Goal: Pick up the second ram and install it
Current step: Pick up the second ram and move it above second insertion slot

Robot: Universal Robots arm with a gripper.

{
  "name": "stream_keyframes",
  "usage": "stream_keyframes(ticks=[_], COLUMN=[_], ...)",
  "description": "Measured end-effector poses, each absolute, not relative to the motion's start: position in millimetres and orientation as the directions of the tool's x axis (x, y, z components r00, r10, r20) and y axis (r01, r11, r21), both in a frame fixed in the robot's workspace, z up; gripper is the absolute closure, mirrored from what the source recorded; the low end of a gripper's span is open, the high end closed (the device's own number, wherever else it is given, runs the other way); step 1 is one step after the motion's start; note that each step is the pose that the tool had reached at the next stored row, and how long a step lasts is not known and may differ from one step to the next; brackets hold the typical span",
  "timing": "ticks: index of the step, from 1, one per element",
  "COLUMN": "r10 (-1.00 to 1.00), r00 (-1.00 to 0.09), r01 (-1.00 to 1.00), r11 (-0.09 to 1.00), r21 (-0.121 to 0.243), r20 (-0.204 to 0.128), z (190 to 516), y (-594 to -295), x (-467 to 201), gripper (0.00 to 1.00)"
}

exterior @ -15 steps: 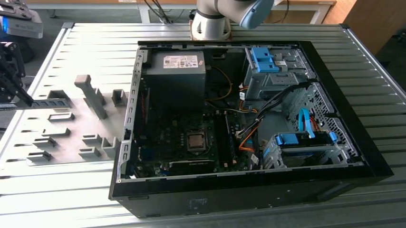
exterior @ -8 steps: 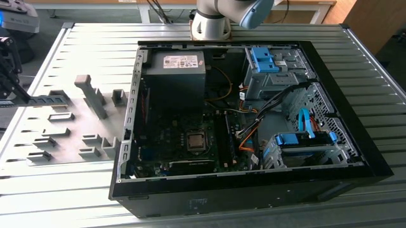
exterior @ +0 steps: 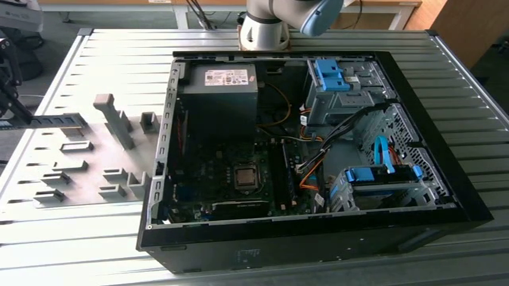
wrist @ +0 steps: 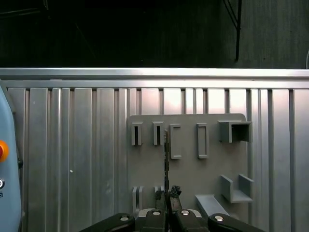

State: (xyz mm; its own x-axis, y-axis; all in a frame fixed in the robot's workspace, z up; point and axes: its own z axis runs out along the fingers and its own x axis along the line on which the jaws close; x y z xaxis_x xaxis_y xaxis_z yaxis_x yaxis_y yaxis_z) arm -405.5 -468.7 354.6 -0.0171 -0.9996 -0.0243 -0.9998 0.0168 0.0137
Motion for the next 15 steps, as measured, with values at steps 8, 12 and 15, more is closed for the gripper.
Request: stream_keyframes(ticks=[8,12,15], r10=[-1.000,-1.000,-1.000], r00=[-0.017,-0.017,-0.017], r01=[-1.000,-1.000,-1.000], r11=[0.017,0.017,0.017], r21=[0.014,0.014,0.014], r20=[-0.024,-0.024,-0.024], z=[367,374,380], y=[-469,-469,-469], x=[-406,-406,-406], gripper=[0.86,0.86,0.86])
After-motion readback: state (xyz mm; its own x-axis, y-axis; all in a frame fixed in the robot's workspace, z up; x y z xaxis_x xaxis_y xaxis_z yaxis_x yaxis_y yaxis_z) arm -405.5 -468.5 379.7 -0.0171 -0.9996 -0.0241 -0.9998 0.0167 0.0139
